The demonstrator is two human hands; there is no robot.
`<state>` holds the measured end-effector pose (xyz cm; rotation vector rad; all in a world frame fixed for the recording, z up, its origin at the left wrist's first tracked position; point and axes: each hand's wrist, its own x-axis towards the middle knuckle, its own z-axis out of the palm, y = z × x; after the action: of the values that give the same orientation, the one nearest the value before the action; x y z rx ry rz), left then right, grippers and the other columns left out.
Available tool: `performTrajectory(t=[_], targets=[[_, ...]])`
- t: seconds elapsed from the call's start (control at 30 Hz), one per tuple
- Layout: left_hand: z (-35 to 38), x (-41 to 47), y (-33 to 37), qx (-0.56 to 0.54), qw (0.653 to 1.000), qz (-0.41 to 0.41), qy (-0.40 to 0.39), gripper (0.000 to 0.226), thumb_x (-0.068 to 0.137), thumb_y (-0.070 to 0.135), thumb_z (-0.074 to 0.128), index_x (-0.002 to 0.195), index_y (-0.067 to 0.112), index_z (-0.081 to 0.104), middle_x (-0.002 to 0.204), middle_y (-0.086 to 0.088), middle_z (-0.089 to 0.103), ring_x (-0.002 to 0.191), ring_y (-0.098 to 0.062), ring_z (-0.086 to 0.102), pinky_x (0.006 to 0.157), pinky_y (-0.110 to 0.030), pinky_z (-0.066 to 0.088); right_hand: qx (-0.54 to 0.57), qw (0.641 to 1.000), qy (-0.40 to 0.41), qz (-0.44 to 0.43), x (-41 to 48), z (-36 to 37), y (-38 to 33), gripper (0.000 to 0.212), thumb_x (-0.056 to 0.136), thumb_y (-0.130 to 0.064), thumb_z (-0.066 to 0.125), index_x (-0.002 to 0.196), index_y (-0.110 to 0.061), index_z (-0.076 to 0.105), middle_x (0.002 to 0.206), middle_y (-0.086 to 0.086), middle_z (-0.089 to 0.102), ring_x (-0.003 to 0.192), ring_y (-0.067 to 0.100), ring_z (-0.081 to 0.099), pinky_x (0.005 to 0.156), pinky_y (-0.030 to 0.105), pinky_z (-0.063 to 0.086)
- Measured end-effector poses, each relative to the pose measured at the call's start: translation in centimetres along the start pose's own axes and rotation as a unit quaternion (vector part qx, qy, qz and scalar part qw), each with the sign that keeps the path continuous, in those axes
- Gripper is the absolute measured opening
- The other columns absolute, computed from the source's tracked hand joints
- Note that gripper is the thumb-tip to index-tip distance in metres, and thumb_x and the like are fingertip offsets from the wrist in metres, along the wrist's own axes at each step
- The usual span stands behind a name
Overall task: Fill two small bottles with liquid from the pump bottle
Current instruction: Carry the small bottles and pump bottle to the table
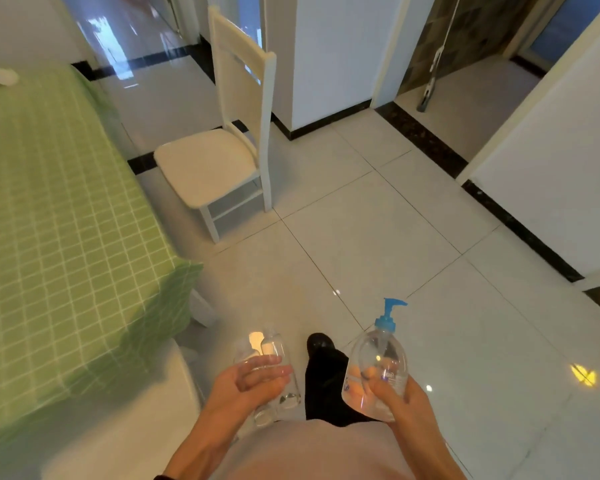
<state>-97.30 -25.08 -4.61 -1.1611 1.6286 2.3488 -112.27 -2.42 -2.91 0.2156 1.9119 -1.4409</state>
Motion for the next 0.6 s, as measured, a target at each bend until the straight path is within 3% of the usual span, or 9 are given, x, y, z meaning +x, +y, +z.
performTrajectory(t=[0.13,0.27,0.37,0.43,0.53,0.6], targets=[[2.1,5.1,3.0,-0.016,0.999,-0.004,0.039,0.073,0.056,0.044,0.100,0.121,0.022,0.076,0.117,-0.003,0.082,0.114,-0.018,0.077,0.088,-0.026,0.060,-0.017,0.999,-0.040,0.000,6.8,-0.8,-4.7,0.072,0.068,-0.058,0.094,0.128,-0.027,0.071,0.108,-0.002,0.083,0.106,0.021,0.077,0.086,0.035,0.059],[4.2,9.0,6.9,-0.044,0.996,-0.004,0.077,0.060,0.059,0.037,0.100,0.115,0.027,0.079,0.116,-0.006,0.082,0.112,-0.021,0.078,0.083,-0.024,0.063,-0.056,0.994,-0.093,0.008,12.8,-1.7,-10.1,0.072,0.067,-0.060,0.092,0.127,-0.027,0.072,0.107,-0.003,0.085,0.104,0.020,0.081,0.090,0.038,0.061],[4.8,11.6,9.5,-0.064,0.992,0.009,0.111,0.053,0.073,0.022,0.097,0.121,0.019,0.076,0.116,-0.007,0.082,0.112,-0.023,0.078,0.083,-0.023,0.063,-0.093,0.989,-0.116,-0.002,17.4,-1.5,-14.1,0.059,0.075,-0.056,0.091,0.123,-0.027,0.071,0.099,-0.007,0.085,0.092,0.012,0.082,0.068,0.022,0.062],[4.4,12.7,10.4,-0.085,0.987,0.011,0.132,0.047,0.079,0.009,0.090,0.123,0.011,0.074,0.116,-0.011,0.082,0.112,-0.026,0.078,0.085,-0.023,0.063,-0.119,0.985,-0.124,-0.007,20.2,-0.9,-16.1,0.056,0.068,-0.052,0.082,0.117,-0.027,0.071,0.095,-0.004,0.083,0.086,0.015,0.080,0.057,0.016,0.059],[3.4,13.9,11.8,-0.116,0.976,0.026,0.185,0.045,0.080,0.000,0.083,0.123,0.006,0.073,0.113,-0.016,0.081,0.111,-0.030,0.078,0.083,-0.023,0.064,-0.147,0.977,-0.154,-0.007,23.6,1.0,-19.2,0.060,0.068,-0.051,0.080,0.122,-0.025,0.071,0.111,0.004,0.081,0.101,0.021,0.077,0.068,0.022,0.060],[2.5,14.9,12.5,-0.137,0.967,0.034,0.212,0.048,0.077,0.004,0.084,0.123,0.006,0.072,0.114,-0.016,0.081,0.111,-0.028,0.078,0.081,-0.021,0.063,-0.165,0.971,-0.174,-0.015,25.7,2.6,-21.1,0.058,0.069,-0.052,0.079,0.120,-0.028,0.070,0.112,0.003,0.079,0.099,0.020,0.077,0.067,0.020,0.059]])
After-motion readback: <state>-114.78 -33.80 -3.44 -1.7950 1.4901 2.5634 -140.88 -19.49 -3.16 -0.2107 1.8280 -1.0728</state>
